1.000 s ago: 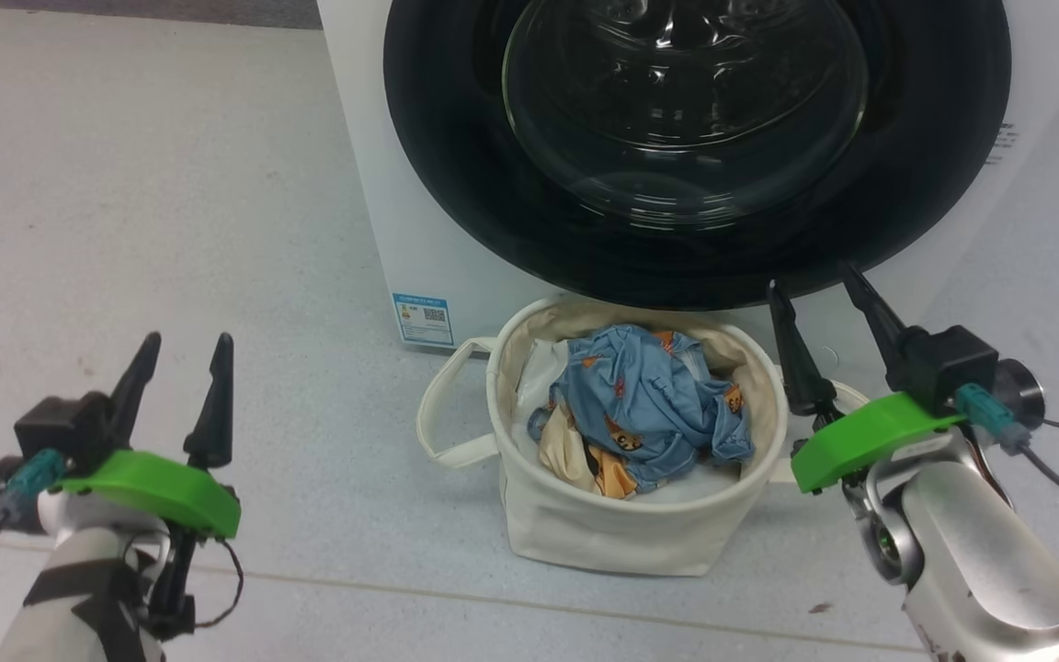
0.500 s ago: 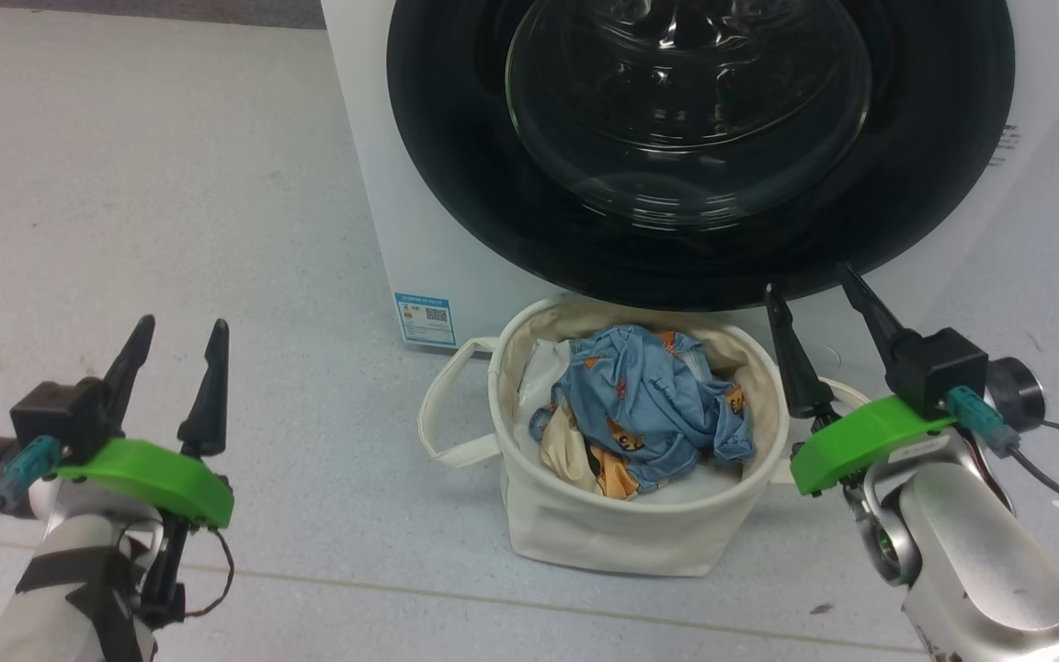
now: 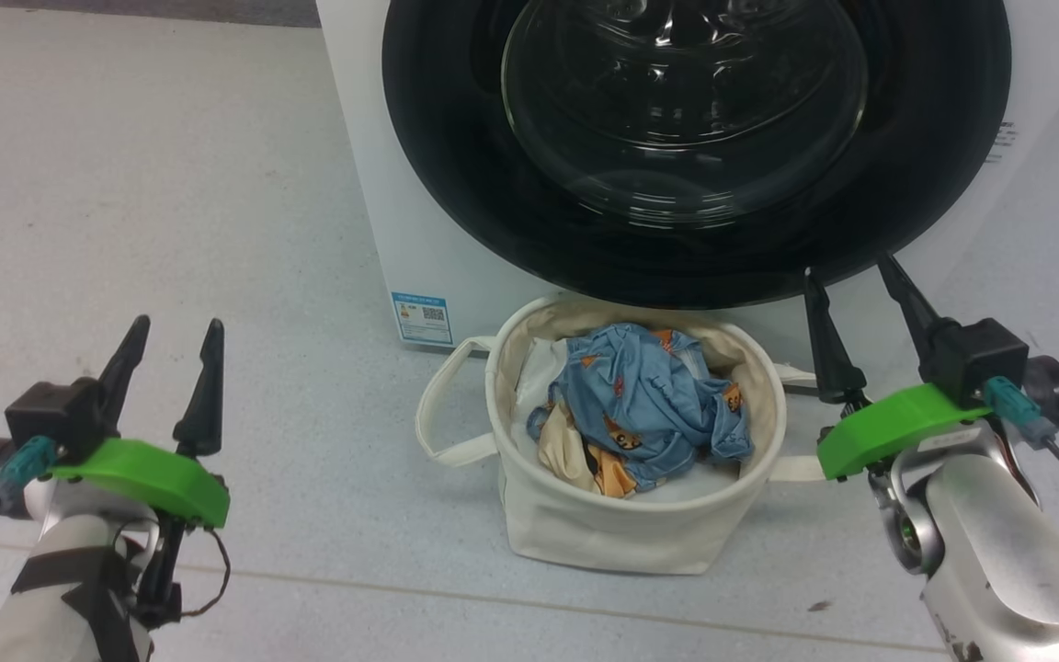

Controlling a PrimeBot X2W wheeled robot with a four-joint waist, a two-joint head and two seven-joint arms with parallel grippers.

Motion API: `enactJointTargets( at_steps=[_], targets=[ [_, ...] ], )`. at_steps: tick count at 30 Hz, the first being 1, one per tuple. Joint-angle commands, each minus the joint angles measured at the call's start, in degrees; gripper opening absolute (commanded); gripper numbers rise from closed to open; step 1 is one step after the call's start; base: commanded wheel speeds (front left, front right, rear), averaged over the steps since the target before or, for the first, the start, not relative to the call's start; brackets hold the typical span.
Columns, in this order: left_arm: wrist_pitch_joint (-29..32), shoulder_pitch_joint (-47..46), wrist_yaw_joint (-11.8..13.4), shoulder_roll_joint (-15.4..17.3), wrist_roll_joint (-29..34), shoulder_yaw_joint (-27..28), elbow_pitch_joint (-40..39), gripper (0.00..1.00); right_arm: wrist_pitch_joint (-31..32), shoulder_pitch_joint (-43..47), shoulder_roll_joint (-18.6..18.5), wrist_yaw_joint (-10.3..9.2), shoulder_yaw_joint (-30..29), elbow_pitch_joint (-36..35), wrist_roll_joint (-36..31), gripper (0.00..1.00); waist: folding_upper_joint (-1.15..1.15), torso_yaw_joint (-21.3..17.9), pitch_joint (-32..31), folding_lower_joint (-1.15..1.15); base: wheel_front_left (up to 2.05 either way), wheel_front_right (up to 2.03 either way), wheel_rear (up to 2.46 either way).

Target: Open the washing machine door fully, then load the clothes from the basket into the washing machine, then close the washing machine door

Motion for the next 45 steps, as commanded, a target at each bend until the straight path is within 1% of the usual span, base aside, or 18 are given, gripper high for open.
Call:
enactJointTargets(
  at_steps=[1,13,20,25,34,45],
  targets=[
    [-0.68,-2.41,-0.07,2.63,0.54,2.68,-2.03,1.0,-0.28,-1.07,0.22,0.0,0.08,-1.72,-0.55,1.0,-0.01,-0.08,0.02,0.0,0.0,0.0,0.0],
    [-0.68,-2.42,-0.76,2.64,0.78,2.69,-1.9,1.0,-0.28,-0.34,0.48,0.0,-0.98,-1.51,-0.59,1.0,-0.01,-0.17,0.16,0.0,0.0,0.0,0.0],
    [-0.68,-2.66,-0.73,2.61,1.13,2.31,-1.02,1.0,-0.28,-0.31,0.67,0.0,-0.93,-1.33,-0.4,1.0,-0.01,-0.12,0.23,0.0,0.02,0.0,-0.02],
    [-0.68,-2.88,-0.33,2.54,1.66,2.11,-0.81,1.0,-0.28,-0.32,0.57,0.0,-0.8,-1.1,-0.1,1.0,-0.01,0.06,0.3,0.0,0.65,-0.04,-0.6],
    [-0.68,-2.84,-0.35,2.45,2.36,1.52,-0.21,1.0,-0.28,-0.48,0.29,0.0,0.02,-0.6,0.45,1.0,-0.01,0.09,0.23,0.0,1.26,0.45,-1.71],
    [-0.68,-3.07,-0.85,2.48,3.12,0.11,0.91,1.0,-0.28,-0.77,-0.02,0.0,0.68,-0.23,1.09,1.0,-0.01,-0.23,0.25,0.0,1.27,1.18,-2.44]
  ],
)
